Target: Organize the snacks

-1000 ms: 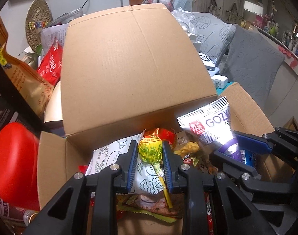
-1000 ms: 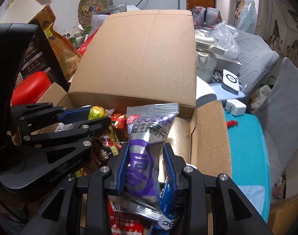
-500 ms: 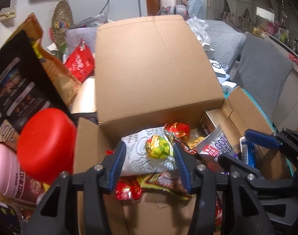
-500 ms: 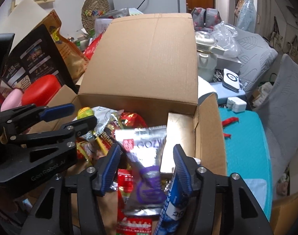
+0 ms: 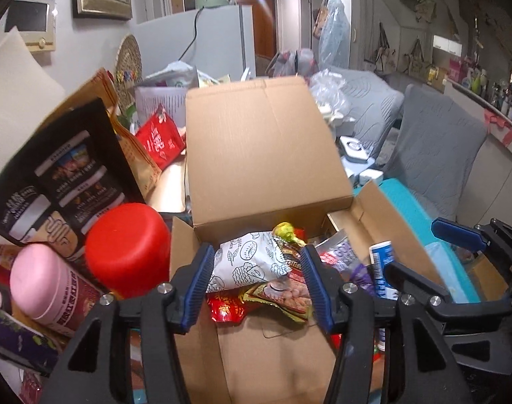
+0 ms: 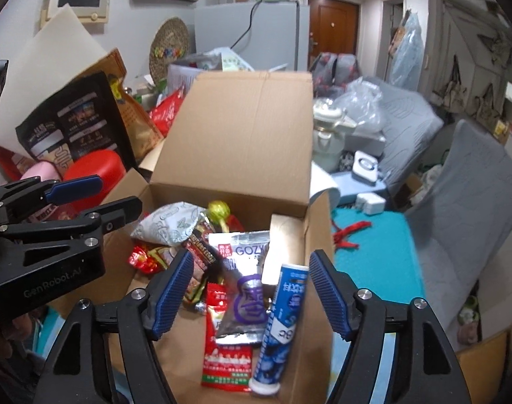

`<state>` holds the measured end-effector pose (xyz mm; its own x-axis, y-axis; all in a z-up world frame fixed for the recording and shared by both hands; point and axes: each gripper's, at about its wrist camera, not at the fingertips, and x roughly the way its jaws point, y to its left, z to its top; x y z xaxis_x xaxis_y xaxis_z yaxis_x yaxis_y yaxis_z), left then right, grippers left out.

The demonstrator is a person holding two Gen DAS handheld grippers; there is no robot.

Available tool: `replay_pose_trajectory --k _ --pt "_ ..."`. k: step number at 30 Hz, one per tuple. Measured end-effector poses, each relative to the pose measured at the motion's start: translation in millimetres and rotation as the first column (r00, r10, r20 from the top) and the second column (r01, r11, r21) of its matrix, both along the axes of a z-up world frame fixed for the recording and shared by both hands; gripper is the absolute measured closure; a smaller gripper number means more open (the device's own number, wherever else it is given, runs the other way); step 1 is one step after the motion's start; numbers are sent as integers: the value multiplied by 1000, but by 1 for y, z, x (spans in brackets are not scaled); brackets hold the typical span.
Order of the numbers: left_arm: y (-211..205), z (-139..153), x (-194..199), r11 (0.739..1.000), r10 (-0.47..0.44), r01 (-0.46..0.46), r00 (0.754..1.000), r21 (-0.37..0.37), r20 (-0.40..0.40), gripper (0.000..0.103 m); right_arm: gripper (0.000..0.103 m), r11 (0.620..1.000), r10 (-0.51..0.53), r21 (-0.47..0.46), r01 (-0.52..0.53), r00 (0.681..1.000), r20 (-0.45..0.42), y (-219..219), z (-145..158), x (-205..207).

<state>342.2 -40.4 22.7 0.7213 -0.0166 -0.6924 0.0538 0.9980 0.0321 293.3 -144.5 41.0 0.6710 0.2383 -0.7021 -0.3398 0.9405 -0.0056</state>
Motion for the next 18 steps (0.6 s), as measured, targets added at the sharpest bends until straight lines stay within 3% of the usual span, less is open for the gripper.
replay_pose_trajectory --k 13,16,18 --pt "2 56 -64 1000 -11 15 990 -26 142 50 29 1000 -20 -16 22 989 145 -4 54 -62" --pt "4 65 -82 999 -13 19 984 -31 178 33 27 1000 -29 -6 30 985 172 -7 63 -76" --pt "5 70 -94 999 -14 21 979 -34 205 32 23 999 -33 2 33 982 188 -8 67 -85"
